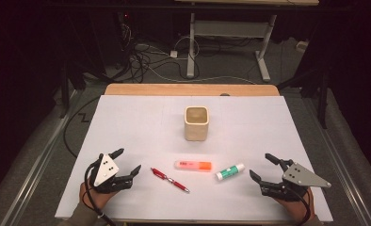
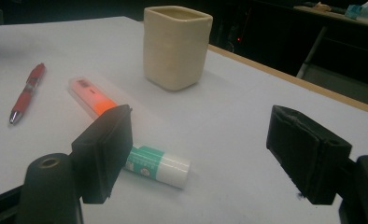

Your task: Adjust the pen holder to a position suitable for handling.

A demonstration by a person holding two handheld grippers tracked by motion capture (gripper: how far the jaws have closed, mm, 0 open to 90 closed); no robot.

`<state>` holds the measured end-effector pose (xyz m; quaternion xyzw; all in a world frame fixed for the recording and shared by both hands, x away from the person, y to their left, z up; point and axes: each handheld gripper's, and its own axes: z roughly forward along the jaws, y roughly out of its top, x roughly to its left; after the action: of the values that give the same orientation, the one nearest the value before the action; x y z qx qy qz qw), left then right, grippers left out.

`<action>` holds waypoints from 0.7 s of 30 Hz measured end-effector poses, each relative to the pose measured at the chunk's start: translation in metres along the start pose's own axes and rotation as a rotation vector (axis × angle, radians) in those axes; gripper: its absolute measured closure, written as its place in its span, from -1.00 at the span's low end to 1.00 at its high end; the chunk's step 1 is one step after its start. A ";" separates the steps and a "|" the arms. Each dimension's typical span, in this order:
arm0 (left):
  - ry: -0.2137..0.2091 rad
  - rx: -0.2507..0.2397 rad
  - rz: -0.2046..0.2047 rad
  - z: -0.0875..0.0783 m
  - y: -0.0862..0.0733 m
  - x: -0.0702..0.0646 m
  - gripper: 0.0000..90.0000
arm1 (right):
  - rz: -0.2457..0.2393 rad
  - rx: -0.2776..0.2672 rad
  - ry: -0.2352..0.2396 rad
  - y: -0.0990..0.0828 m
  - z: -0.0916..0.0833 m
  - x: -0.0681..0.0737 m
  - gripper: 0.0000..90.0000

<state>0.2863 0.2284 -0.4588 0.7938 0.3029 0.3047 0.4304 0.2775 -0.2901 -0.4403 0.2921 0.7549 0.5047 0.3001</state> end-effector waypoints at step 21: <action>-0.036 0.088 0.024 0.006 -0.010 -0.004 -0.55 | -0.001 0.091 0.038 -0.004 0.022 -0.013 -0.47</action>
<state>0.2864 0.2266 -0.4708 0.8210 0.2987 0.2819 0.3966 0.3014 -0.2881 -0.4493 0.2954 0.7829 0.4751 0.2722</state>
